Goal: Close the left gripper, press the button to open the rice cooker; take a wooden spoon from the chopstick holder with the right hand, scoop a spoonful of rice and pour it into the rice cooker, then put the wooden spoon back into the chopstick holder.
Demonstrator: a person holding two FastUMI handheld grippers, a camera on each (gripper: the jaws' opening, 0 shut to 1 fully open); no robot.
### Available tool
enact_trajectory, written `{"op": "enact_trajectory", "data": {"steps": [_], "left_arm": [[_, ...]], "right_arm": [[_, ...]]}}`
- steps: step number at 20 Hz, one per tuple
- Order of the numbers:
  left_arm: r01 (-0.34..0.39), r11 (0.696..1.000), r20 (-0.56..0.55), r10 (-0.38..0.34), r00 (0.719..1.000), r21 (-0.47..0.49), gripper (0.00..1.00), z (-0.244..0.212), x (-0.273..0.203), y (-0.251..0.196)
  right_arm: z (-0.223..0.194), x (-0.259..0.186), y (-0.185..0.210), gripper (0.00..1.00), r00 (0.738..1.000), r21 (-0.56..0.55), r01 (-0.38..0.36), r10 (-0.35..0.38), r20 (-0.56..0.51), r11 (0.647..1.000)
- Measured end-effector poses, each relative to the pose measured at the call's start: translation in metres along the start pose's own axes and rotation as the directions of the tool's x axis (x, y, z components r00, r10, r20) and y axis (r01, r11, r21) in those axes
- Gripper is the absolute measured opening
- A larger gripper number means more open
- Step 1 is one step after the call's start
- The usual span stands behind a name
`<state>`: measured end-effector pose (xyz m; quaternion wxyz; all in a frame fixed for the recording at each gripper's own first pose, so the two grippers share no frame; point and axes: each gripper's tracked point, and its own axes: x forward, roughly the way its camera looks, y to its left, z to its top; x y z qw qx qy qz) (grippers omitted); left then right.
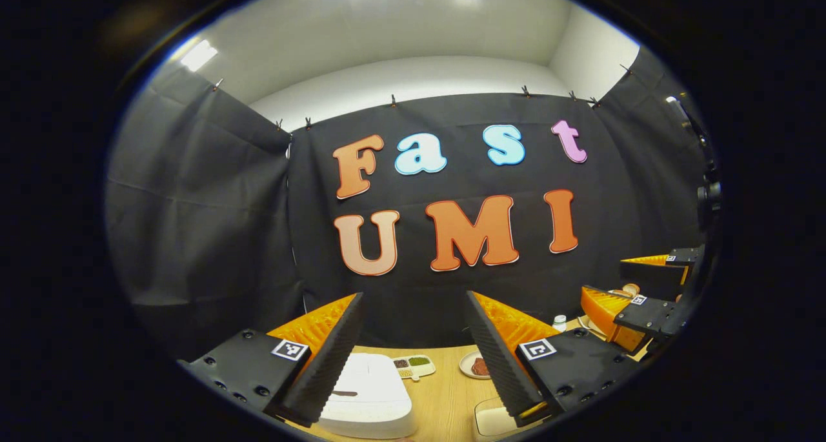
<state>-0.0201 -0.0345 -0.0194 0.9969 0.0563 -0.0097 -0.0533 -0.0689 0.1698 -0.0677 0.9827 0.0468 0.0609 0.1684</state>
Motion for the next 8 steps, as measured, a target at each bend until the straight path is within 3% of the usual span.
{"op": "enact_trajectory", "data": {"steps": [8], "left_arm": [[-0.008, 1.0, 0.001, 0.008, 1.0, -0.024, 1.0, -0.0085, 0.007, 0.0028]], "right_arm": [[-0.0062, -0.0007, 0.0064, 0.94, 1.0, 0.001, 0.006, -0.006, -0.011, 1.0]]}}
